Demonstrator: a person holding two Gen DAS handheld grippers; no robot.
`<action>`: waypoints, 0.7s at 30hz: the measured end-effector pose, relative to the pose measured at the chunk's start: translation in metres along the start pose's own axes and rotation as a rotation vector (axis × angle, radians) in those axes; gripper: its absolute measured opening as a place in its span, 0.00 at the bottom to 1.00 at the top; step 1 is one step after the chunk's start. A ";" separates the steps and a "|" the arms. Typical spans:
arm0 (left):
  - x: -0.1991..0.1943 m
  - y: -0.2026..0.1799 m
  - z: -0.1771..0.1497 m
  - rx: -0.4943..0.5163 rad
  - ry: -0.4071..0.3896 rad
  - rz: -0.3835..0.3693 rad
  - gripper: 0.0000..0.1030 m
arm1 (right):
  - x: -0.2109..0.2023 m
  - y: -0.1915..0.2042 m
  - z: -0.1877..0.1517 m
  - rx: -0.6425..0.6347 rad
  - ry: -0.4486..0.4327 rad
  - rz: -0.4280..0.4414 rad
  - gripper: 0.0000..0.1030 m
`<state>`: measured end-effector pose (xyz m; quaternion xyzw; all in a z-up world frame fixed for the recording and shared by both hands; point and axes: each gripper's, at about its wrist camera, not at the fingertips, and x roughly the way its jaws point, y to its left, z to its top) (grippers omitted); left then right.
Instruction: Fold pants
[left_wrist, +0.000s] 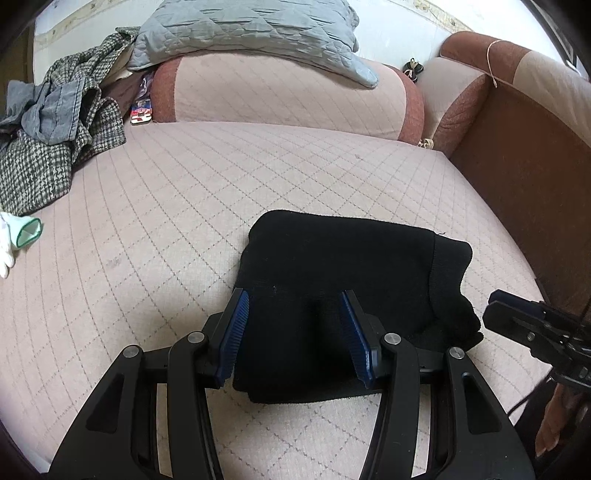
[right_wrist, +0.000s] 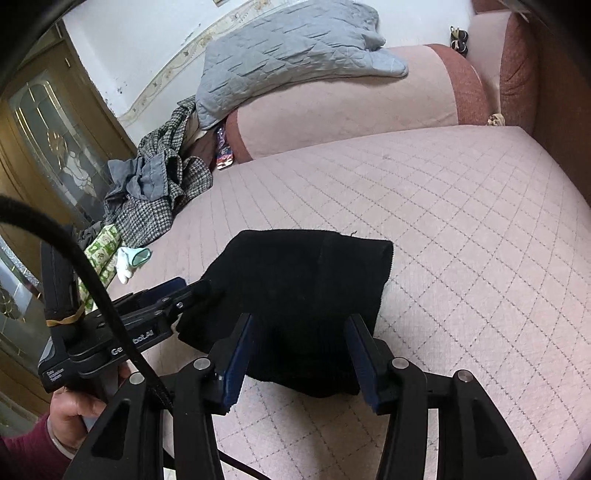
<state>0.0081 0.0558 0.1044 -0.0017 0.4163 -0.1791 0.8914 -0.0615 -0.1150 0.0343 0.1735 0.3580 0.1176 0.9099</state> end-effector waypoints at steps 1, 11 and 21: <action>-0.001 0.001 0.000 -0.006 0.000 -0.004 0.49 | 0.001 -0.001 0.000 0.005 0.000 -0.004 0.48; -0.001 0.004 -0.004 -0.023 0.014 -0.039 0.49 | 0.010 -0.013 -0.001 0.045 0.020 -0.037 0.48; 0.000 0.007 -0.005 -0.015 0.009 -0.004 0.49 | 0.014 -0.008 0.005 0.038 0.010 -0.041 0.48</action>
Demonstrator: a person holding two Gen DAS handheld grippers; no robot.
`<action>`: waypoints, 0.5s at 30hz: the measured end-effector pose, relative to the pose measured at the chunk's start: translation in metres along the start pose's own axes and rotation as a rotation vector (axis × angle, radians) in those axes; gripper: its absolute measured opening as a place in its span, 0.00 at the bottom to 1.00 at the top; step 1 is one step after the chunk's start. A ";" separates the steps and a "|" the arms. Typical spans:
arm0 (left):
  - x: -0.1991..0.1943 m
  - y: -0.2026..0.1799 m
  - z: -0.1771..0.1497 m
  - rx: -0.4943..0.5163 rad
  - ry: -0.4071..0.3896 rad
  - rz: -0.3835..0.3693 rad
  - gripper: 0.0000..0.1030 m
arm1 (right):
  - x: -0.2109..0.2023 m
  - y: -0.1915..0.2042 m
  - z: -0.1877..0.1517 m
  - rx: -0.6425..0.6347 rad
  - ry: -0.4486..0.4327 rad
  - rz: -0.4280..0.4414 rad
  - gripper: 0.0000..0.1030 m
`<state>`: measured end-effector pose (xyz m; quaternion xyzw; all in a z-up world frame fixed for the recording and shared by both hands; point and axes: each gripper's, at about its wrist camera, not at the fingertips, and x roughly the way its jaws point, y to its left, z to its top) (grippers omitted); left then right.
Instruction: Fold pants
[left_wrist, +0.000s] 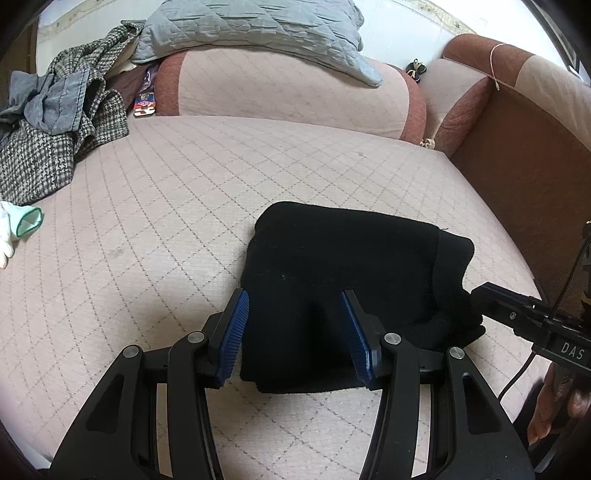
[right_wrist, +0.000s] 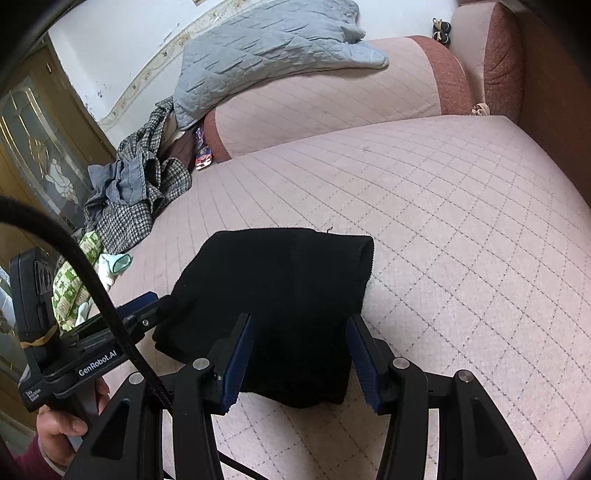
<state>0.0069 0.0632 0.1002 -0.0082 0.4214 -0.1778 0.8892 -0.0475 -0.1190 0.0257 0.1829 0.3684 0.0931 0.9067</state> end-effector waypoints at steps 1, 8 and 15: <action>0.001 0.001 0.000 -0.003 0.001 0.000 0.49 | 0.001 0.000 0.000 0.002 -0.001 -0.002 0.48; 0.010 0.006 0.002 -0.020 0.014 0.006 0.49 | 0.024 -0.020 0.014 0.055 0.008 -0.029 0.48; 0.026 0.003 0.023 0.007 -0.006 0.034 0.49 | 0.032 -0.028 0.022 0.052 -0.052 -0.025 0.14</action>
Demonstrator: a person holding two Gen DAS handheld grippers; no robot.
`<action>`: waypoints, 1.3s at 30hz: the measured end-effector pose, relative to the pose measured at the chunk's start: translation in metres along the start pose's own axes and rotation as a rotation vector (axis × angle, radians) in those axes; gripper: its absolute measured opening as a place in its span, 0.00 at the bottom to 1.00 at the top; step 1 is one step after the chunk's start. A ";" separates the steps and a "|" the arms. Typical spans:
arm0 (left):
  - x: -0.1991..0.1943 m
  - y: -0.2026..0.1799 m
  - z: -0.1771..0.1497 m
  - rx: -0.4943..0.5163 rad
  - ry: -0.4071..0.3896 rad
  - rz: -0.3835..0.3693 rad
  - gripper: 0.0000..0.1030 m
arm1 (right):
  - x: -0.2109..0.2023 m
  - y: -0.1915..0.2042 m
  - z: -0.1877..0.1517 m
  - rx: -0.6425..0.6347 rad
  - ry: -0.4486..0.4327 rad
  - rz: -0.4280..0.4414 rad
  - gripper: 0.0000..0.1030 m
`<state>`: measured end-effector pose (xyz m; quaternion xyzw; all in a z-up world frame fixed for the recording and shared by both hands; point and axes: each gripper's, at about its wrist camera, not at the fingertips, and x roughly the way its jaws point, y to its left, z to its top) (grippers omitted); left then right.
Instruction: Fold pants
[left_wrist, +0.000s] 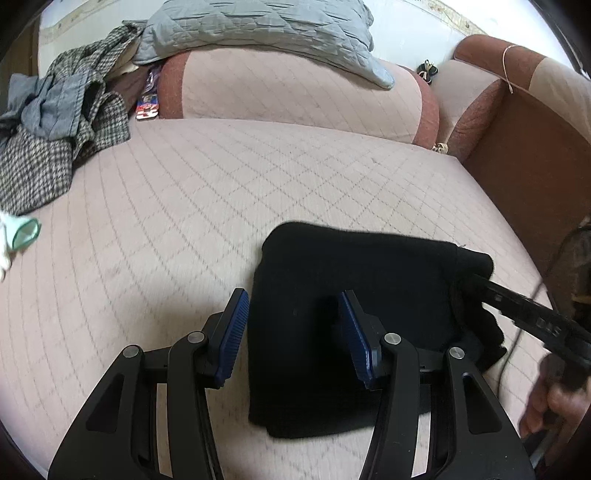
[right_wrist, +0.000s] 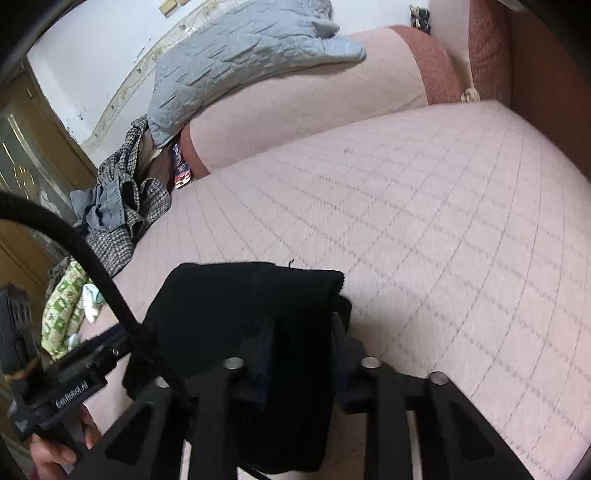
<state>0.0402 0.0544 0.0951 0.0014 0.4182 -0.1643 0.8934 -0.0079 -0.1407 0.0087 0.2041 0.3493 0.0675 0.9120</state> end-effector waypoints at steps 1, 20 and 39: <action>0.004 -0.001 0.004 0.006 -0.001 0.007 0.49 | -0.003 0.001 0.001 -0.013 -0.004 -0.007 0.07; 0.027 -0.009 0.000 0.026 0.012 0.047 0.55 | -0.006 0.006 0.012 -0.087 -0.003 -0.041 0.46; 0.019 -0.013 -0.012 0.023 -0.004 0.057 0.65 | -0.024 0.011 0.010 -0.102 0.011 -0.041 0.07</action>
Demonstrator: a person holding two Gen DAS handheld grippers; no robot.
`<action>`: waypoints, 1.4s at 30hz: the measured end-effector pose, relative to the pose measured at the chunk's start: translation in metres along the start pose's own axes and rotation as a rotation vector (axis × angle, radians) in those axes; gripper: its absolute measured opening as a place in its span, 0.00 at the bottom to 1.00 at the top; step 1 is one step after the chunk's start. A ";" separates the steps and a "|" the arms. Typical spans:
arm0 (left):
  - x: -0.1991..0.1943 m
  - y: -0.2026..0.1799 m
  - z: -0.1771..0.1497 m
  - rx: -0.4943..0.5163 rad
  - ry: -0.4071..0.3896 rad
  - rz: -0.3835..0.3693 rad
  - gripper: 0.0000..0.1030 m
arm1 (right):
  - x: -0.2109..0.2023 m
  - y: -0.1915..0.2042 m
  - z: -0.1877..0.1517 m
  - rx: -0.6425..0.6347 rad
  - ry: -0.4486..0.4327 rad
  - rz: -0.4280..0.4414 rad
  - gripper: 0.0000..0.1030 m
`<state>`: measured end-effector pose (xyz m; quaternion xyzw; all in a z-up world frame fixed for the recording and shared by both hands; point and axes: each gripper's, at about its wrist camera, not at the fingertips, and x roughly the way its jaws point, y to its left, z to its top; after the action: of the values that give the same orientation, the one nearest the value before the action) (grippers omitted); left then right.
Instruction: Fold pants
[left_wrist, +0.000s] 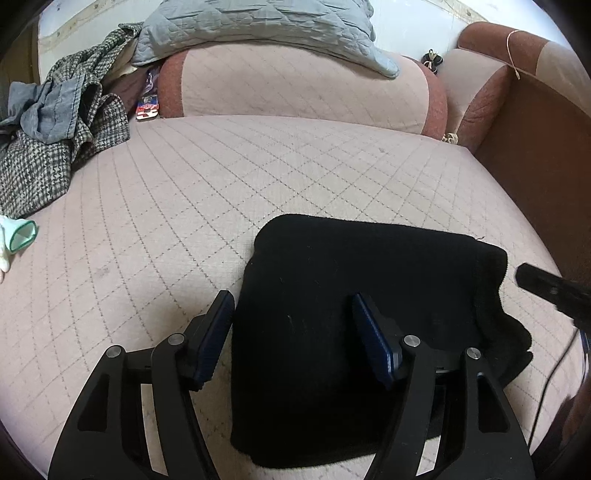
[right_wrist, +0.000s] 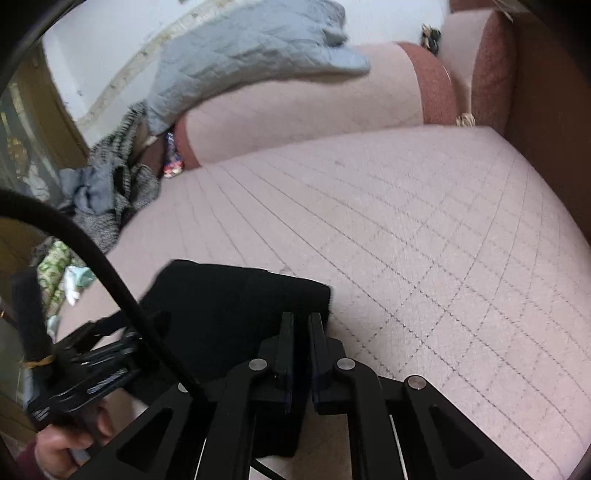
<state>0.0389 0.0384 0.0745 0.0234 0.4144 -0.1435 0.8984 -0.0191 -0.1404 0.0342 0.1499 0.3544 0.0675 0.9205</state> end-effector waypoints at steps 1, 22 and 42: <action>-0.002 -0.001 -0.001 0.004 -0.002 0.004 0.65 | -0.004 0.004 -0.002 -0.015 -0.003 0.014 0.08; -0.016 -0.007 -0.027 0.030 -0.019 0.023 0.65 | 0.014 0.040 -0.048 -0.163 0.128 0.029 0.25; -0.028 -0.002 -0.025 0.058 -0.108 0.059 0.65 | -0.005 0.036 -0.026 -0.084 0.015 0.013 0.40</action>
<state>0.0026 0.0467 0.0793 0.0540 0.3599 -0.1300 0.9223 -0.0411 -0.1012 0.0308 0.1131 0.3572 0.0894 0.9228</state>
